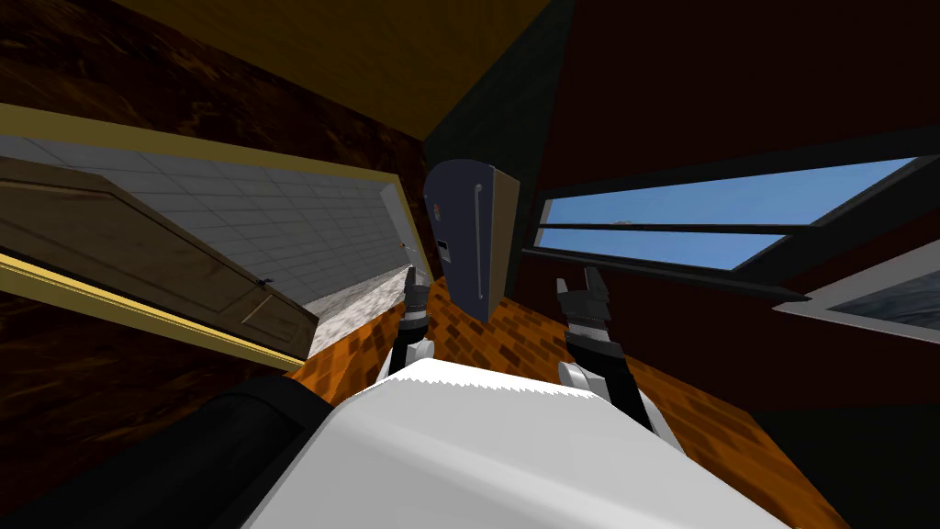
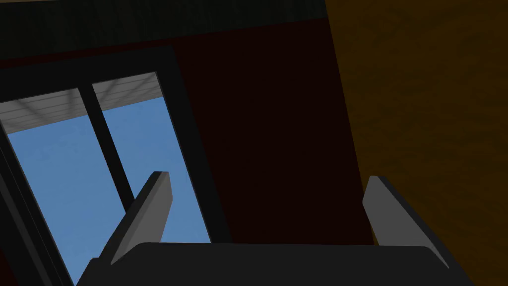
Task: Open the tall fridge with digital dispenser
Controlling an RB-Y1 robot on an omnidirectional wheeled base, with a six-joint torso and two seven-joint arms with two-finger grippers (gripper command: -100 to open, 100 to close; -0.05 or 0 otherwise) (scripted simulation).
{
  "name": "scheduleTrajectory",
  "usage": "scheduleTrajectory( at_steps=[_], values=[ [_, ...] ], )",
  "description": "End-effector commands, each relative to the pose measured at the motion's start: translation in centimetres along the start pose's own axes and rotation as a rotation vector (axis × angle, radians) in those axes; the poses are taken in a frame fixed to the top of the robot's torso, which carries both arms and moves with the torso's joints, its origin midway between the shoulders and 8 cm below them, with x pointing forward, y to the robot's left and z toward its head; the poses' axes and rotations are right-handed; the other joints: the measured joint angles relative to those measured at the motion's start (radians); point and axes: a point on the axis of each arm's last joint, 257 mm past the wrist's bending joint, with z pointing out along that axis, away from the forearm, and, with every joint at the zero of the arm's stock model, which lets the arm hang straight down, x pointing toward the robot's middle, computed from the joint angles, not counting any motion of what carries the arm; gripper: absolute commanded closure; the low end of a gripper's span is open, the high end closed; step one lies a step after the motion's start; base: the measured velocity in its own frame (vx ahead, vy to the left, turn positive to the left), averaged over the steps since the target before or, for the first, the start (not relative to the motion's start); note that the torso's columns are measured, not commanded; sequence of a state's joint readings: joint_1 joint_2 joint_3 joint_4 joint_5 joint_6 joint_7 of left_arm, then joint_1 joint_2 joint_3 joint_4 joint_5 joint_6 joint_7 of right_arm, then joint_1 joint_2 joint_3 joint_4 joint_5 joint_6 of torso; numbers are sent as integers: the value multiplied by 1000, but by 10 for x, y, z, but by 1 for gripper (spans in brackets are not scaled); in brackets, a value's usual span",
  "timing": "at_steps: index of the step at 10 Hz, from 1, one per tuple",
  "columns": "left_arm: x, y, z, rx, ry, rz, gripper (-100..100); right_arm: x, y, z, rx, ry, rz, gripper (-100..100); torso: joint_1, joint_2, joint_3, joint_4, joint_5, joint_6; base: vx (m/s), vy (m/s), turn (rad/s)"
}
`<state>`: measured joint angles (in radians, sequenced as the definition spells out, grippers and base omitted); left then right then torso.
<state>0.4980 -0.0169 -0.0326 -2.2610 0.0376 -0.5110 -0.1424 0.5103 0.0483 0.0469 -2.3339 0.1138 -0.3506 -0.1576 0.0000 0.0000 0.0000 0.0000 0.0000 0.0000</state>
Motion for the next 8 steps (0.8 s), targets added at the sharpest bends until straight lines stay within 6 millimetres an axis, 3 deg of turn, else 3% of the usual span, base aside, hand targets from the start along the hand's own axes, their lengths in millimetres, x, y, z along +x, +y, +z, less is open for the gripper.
scheduleTrajectory(
  at_steps=[1, 8],
  values=[
    [0, 0, 0, 0, 0, 0, 0, 0, 0, 0, 0, 0, 0, 0, 0, 40, -82, 41, 0, 0, 0, 0, 0],
    [0, 0, 0, 0, 0, 0, 0, 0, 0, 0, 0, 0, 0, 0, 0, 544, -1087, 544, 0, 0, 0, 0, 0]
  ],
)
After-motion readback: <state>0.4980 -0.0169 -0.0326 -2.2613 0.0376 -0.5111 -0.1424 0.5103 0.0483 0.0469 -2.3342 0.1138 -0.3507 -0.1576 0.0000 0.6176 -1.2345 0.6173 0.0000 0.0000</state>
